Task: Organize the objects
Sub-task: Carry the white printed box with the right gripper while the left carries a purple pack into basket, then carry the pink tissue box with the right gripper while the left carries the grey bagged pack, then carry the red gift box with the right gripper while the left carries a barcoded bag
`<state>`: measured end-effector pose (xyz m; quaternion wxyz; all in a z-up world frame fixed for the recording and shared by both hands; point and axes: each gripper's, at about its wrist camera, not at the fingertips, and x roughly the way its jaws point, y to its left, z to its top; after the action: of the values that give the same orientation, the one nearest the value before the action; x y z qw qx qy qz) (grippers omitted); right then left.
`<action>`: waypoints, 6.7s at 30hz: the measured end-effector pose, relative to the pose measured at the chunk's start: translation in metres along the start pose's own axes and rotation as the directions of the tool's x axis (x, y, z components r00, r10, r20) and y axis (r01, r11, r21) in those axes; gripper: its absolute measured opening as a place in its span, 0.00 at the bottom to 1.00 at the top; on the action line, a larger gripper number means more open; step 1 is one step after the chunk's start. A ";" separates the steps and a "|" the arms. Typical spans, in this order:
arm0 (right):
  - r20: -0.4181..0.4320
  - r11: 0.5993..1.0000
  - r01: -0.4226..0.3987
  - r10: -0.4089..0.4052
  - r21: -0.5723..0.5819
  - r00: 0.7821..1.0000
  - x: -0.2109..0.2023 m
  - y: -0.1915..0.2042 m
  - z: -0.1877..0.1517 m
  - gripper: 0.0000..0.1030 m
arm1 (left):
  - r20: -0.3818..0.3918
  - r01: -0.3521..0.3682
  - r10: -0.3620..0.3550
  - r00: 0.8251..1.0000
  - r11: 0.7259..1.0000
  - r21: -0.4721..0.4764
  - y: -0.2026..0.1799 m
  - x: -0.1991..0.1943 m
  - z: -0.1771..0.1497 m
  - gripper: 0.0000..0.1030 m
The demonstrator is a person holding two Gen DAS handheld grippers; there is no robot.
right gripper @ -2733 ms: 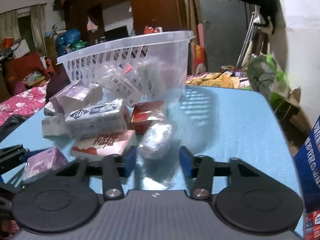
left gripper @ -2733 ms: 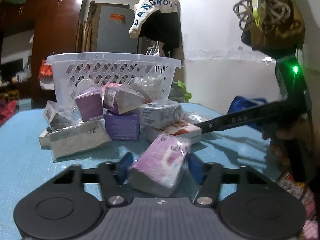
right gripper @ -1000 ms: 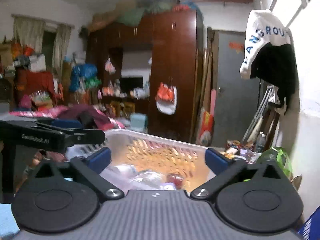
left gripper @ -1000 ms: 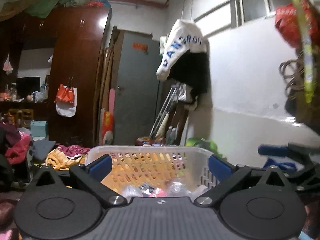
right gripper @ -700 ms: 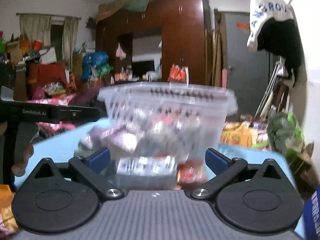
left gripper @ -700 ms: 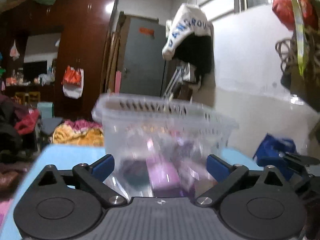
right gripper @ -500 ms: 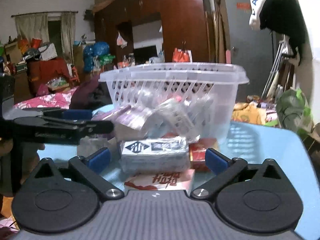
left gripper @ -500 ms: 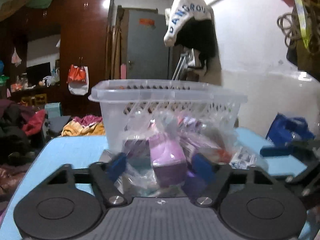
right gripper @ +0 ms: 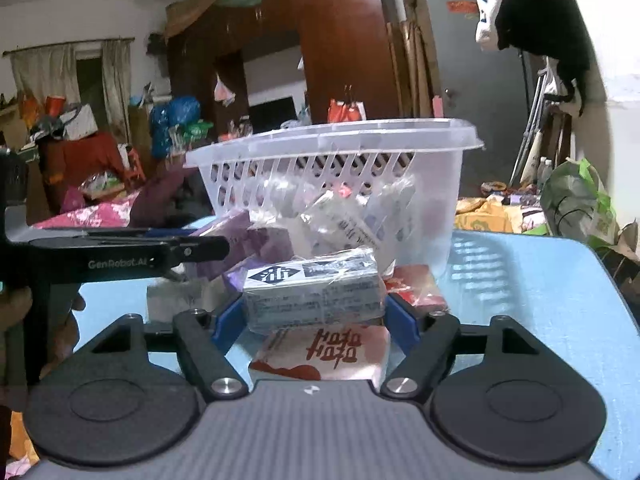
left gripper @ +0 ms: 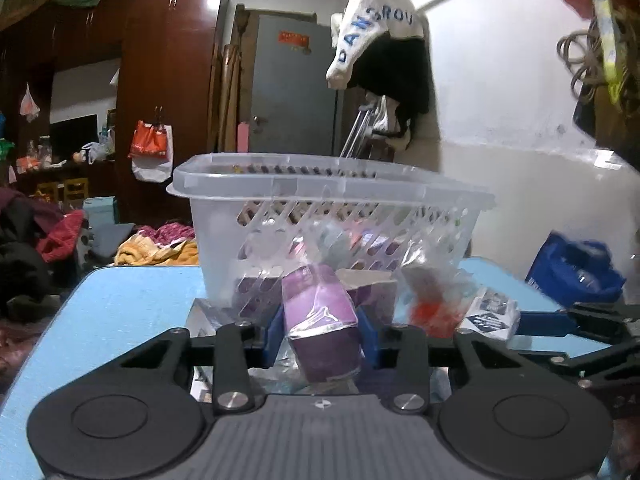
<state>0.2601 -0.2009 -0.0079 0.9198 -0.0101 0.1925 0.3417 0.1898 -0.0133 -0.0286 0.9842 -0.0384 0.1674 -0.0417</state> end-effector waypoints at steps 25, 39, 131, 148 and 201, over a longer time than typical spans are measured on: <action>0.232 0.998 0.027 -0.015 -0.050 0.973 -0.020 0.008 -0.004 0.73 | 0.208 0.209 -0.220 0.953 0.975 0.074 -0.007 -0.033 -0.013 0.43; 0.298 0.999 0.023 -0.013 -0.029 0.954 -0.027 0.004 -0.008 0.73 | 0.301 0.162 -0.185 0.935 0.982 0.099 -0.013 -0.048 -0.016 0.43; 0.141 0.996 0.065 -0.056 -0.060 0.988 -0.026 0.014 -0.021 0.75 | 0.123 0.122 -0.112 0.986 0.989 -0.083 0.022 -0.046 -0.032 0.83; 0.305 0.990 0.035 0.008 -0.136 0.952 -0.045 0.009 0.054 0.75 | 0.254 0.126 -0.127 0.959 0.992 0.020 0.013 -0.058 0.059 0.83; -0.097 0.999 0.044 -0.043 0.006 0.994 -0.025 -0.033 -0.016 0.53 | 0.030 0.149 -0.147 0.989 0.985 -0.088 0.047 -0.022 -0.006 0.41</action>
<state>0.2586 -0.2443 -0.0172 0.9167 -0.0269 0.2380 0.3199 0.1704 0.0348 -0.0309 0.9776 -0.0955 0.1546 -0.1065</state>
